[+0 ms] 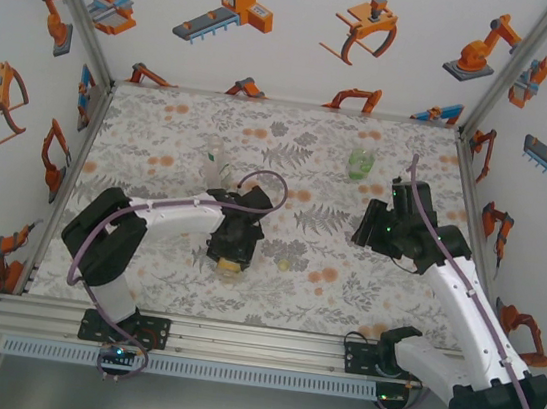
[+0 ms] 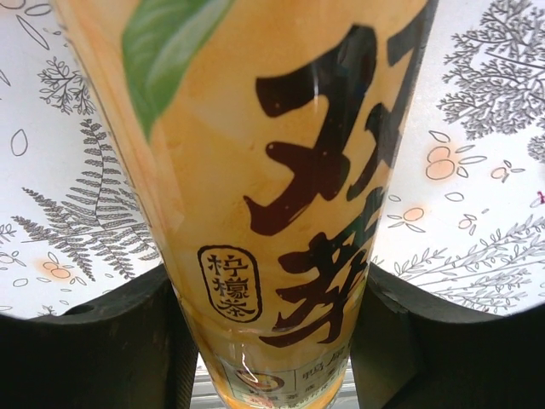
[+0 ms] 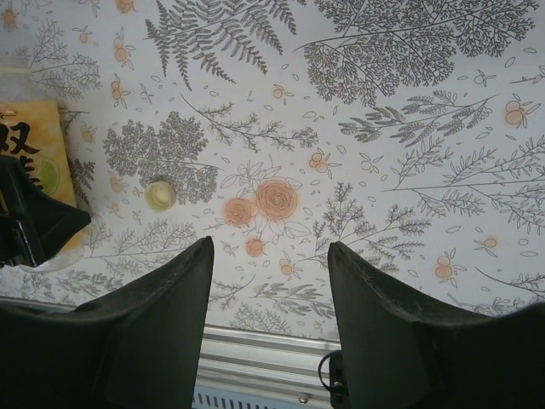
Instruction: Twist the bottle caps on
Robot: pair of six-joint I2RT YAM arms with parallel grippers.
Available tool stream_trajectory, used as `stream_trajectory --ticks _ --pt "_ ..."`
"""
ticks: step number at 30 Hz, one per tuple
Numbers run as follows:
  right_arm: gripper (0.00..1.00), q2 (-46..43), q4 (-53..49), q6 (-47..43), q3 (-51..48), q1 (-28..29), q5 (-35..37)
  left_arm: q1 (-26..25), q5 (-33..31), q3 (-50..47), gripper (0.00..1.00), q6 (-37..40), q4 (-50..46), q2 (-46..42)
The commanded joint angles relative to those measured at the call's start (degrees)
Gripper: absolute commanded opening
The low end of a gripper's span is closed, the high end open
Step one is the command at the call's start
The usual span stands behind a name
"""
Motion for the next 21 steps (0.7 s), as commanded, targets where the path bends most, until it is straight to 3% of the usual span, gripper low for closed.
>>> stream_trajectory --ticks 1,12,21 --pt "0.53 -1.2 -1.2 1.4 0.3 0.3 0.4 -0.6 0.6 2.2 0.46 3.4 -0.5 -4.1" --pt "0.52 -1.1 -2.9 4.1 0.8 0.7 -2.3 -5.3 2.1 -0.4 0.34 13.7 6.0 -14.5" --pt "0.51 -0.4 -4.7 7.0 1.5 4.3 -3.3 -7.0 6.5 -11.4 0.22 15.6 17.7 -30.3"
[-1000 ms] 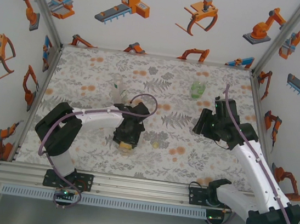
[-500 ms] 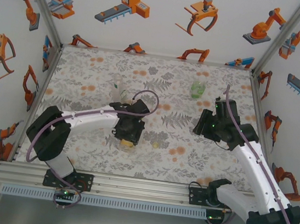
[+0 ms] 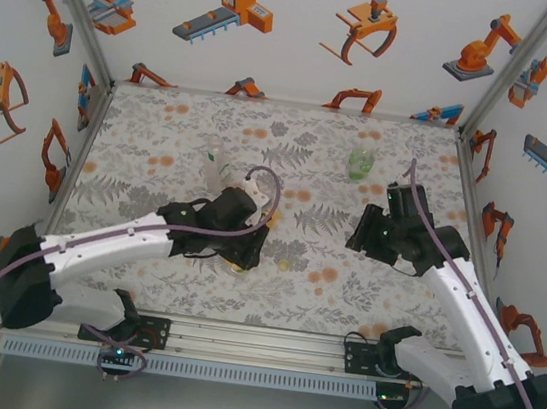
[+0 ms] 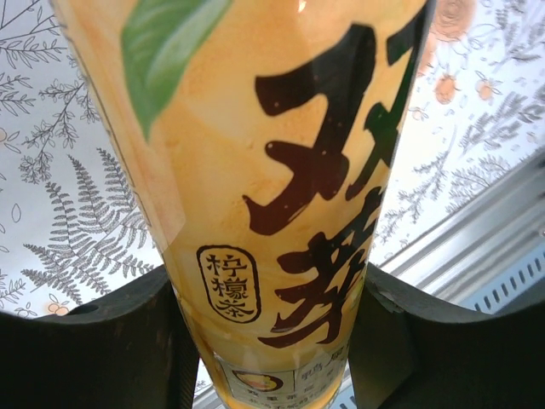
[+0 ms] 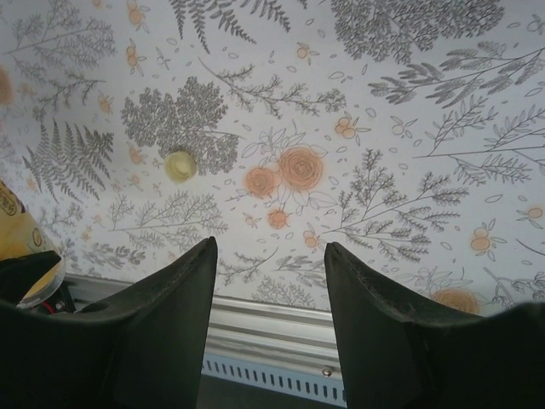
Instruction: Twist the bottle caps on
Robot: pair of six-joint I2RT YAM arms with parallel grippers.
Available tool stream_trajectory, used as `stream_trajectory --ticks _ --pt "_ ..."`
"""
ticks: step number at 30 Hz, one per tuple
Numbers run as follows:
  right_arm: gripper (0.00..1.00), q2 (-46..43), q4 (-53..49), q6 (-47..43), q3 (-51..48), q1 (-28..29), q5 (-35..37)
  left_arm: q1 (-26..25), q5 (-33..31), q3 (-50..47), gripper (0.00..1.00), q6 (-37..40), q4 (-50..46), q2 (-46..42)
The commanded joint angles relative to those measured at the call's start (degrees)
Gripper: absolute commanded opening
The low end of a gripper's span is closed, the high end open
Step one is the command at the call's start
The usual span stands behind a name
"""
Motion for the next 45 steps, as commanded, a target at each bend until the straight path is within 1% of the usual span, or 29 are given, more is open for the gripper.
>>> stream_trajectory --ticks 1,10,17,22,26,33,45 --pt "0.51 0.0 -1.7 2.6 1.4 2.1 -0.7 -0.5 3.6 -4.2 0.20 2.5 6.7 -6.2" --pt "0.50 3.7 -0.1 4.6 2.3 7.6 0.5 -0.8 5.8 -10.9 0.11 4.2 11.9 -20.3" --pt "0.49 9.6 1.8 4.9 3.7 11.3 2.4 -0.8 3.8 -14.3 0.07 5.1 13.2 -29.2" --pt "0.49 14.8 2.6 5.4 5.7 14.9 5.5 -0.8 3.8 -17.4 0.03 6.5 16.3 -34.9" --pt "0.48 19.0 3.3 5.9 7.6 18.6 7.9 -0.8 1.6 -19.0 0.02 6.9 17.7 -38.3" --pt "0.47 25.5 7.6 8.0 8.9 25.3 10.8 -0.8 -1.4 -21.1 0.02 5.5 17.8 -42.5" --pt "0.45 34.9 12.3 10.7 11.4 30.0 13.0 -0.8 -3.6 -22.2 0.00 4.6 17.0 -46.2"
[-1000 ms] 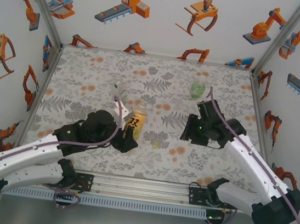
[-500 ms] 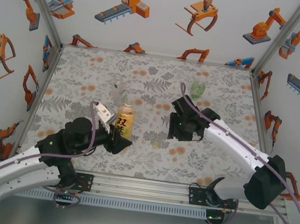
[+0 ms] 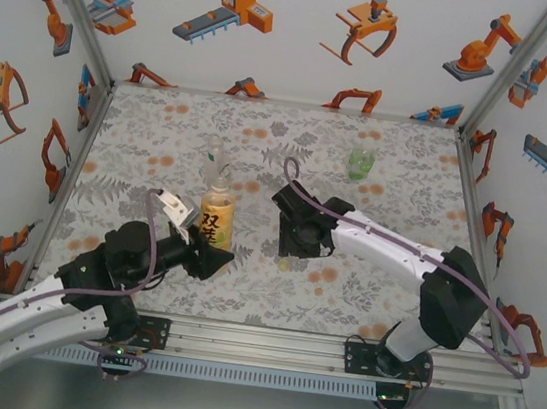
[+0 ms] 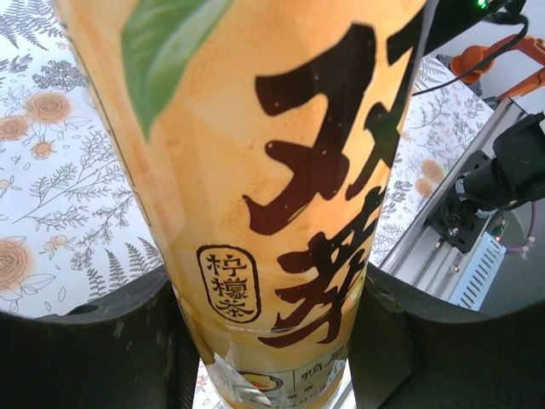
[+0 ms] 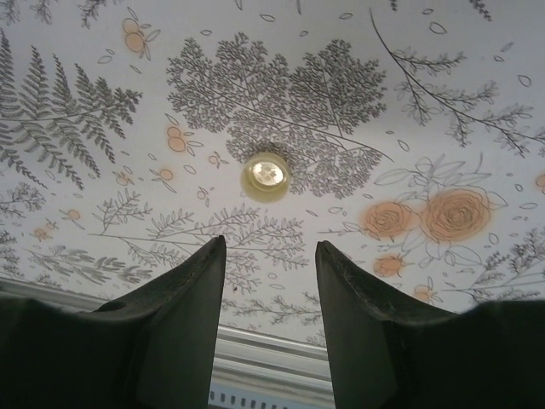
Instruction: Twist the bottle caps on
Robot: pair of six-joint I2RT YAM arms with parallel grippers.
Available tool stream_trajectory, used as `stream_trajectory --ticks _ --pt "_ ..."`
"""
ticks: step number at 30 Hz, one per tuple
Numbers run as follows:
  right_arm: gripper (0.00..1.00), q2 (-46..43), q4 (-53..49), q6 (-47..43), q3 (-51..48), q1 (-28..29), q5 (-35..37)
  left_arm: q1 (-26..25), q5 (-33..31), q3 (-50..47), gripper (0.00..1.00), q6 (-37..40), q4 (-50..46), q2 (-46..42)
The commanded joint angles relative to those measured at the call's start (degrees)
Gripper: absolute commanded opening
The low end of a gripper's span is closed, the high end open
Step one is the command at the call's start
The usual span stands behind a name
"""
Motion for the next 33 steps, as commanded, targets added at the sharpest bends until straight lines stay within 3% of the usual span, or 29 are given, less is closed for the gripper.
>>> stream_trajectory --ticks 1,18,33 --pt "0.44 1.9 2.1 1.8 1.6 1.0 2.1 -0.3 -1.6 -0.1 0.00 -0.3 0.9 -1.5" --pt "0.42 7.8 6.2 3.0 -0.3 1.2 1.5 -0.3 -7.5 -0.5 0.00 -1.3 -5.9 -9.3" --pt "0.43 9.4 6.2 3.7 -1.8 1.2 1.3 -0.3 -8.2 -0.8 0.00 -1.8 -5.8 -9.2"
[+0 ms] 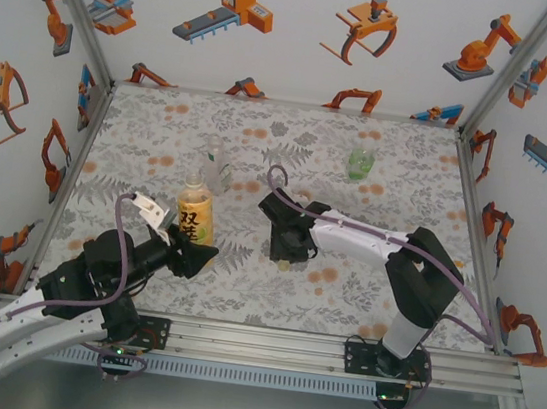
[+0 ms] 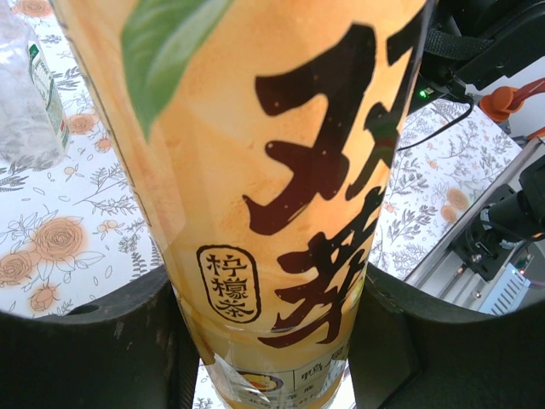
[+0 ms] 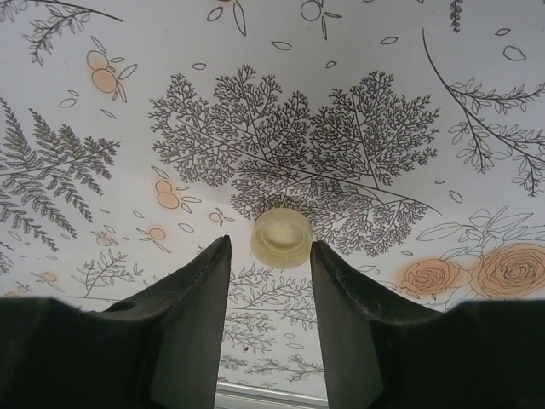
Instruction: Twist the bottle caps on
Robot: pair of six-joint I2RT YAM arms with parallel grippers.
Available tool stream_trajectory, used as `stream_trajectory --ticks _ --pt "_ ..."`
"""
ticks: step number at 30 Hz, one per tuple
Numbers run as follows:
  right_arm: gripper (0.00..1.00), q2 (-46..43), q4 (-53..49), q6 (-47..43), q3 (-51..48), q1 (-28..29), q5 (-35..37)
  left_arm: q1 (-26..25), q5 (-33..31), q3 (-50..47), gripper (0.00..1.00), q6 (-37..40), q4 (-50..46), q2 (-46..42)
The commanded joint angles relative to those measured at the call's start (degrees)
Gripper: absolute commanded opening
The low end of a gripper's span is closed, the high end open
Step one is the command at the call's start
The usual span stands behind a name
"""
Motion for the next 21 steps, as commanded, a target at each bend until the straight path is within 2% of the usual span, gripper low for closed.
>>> stream_trajectory --ticks 1,21 --pt "0.43 0.4 -0.1 1.1 -0.8 0.3 0.6 -0.2 -0.8 -0.4 0.00 -0.8 0.3 -0.4" --pt "0.40 1.2 0.6 1.3 -0.7 0.4 -0.5 -0.3 -1.2 -0.8 0.00 -1.2 0.7 -0.7"
